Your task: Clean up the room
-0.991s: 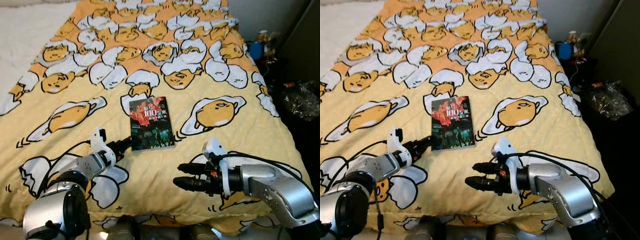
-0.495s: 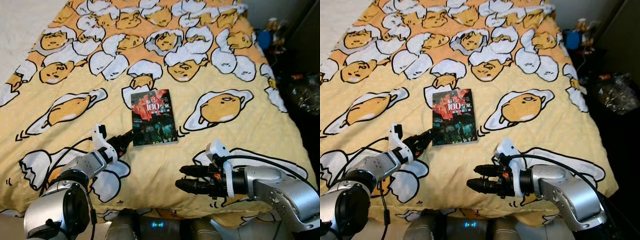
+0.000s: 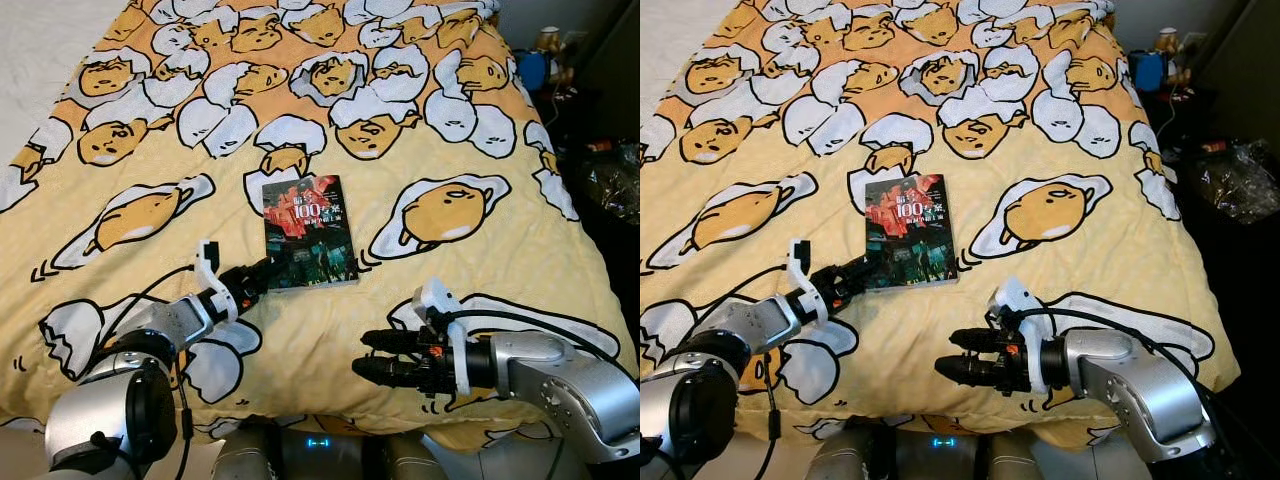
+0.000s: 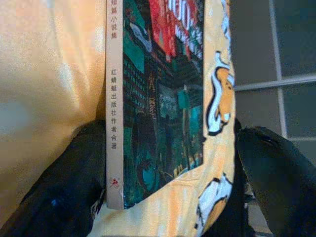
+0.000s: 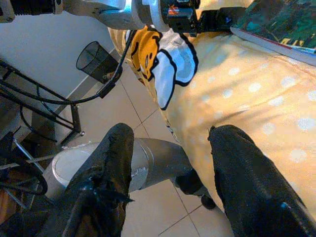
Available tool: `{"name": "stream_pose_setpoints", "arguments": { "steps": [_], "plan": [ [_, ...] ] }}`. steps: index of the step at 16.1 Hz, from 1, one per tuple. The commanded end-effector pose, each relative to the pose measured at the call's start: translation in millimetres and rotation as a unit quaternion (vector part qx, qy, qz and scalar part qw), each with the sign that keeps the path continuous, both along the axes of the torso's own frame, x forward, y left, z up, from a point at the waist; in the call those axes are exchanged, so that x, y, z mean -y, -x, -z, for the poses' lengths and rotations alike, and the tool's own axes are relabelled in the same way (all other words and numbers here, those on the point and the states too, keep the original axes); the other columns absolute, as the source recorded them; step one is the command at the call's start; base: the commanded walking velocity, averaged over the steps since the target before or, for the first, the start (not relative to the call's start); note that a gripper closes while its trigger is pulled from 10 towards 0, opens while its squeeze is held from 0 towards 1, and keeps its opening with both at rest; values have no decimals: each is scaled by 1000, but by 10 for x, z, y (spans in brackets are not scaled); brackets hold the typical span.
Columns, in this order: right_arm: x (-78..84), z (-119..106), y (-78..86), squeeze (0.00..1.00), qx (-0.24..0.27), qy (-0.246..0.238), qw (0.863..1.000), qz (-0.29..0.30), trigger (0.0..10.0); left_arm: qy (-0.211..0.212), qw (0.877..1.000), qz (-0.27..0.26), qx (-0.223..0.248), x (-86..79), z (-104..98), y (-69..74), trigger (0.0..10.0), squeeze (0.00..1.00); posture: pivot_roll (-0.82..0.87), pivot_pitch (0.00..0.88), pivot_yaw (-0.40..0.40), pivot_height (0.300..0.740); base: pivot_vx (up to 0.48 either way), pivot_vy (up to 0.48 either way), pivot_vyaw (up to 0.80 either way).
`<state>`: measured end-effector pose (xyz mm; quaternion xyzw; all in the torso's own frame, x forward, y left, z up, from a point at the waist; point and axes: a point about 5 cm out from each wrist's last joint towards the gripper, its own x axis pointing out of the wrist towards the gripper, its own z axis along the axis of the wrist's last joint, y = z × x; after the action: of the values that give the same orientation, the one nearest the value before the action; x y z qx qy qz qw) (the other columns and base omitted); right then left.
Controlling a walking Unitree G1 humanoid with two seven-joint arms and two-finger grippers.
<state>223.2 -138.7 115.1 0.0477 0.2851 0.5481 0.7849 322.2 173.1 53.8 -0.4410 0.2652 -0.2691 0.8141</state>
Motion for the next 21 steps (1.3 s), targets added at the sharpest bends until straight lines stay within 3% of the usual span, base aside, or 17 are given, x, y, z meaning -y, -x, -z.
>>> {"name": "stream_pose_setpoints", "arguments": {
  "steps": [1,3,4,5,6,7,11,16,19,21],
  "plan": [
    [9,-26,5,0,4,-3,1000,-2,10000,-30,999,15,-17,64,68,28,10000,0,-256,227,29,740,0,0,0],
    [3,-22,3,0,4,-4,1000,0,10000,-54,998,-2,-20,82,116,27,10000,0,-260,229,29,740,0,0,0],
    [-2,-11,3,0,3,-4,1000,1,10000,-46,998,-35,-14,93,115,-2,9137,0,-261,228,30,740,0,0,0],
    [-4,-8,7,0,3,-4,1000,1,10000,-39,998,-48,-18,100,117,-9,9137,0,-261,228,30,740,0,0,0],
    [-7,-6,10,0,3,-4,1000,0,10000,-33,997,-65,-22,112,120,-20,745,0,-261,226,29,740,0,0,0],
    [-7,-7,9,0,3,-4,1000,0,10000,-24,997,-67,-20,136,116,-24,0,0,-261,224,31,740,0,0,0],
    [0,-3,-8,0,5,-2,1000,1,10000,22,996,-85,-5,144,60,-55,0,0,-259,218,35,740,0,0,0],
    [1,6,-18,0,7,-2,1000,1,10000,50,997,-51,0,184,52,-16,0,0,-256,210,38,740,0,0,0],
    [2,4,-28,0,9,0,1000,-1,10000,26,999,-20,-7,236,99,24,0,0,-256,209,39,740,0,0,0],
    [0,4,-33,0,11,0,1000,-1,10000,23,999,-26,-8,230,102,19,0,0,-257,206,42,740,0,0,0]
  ]
}}
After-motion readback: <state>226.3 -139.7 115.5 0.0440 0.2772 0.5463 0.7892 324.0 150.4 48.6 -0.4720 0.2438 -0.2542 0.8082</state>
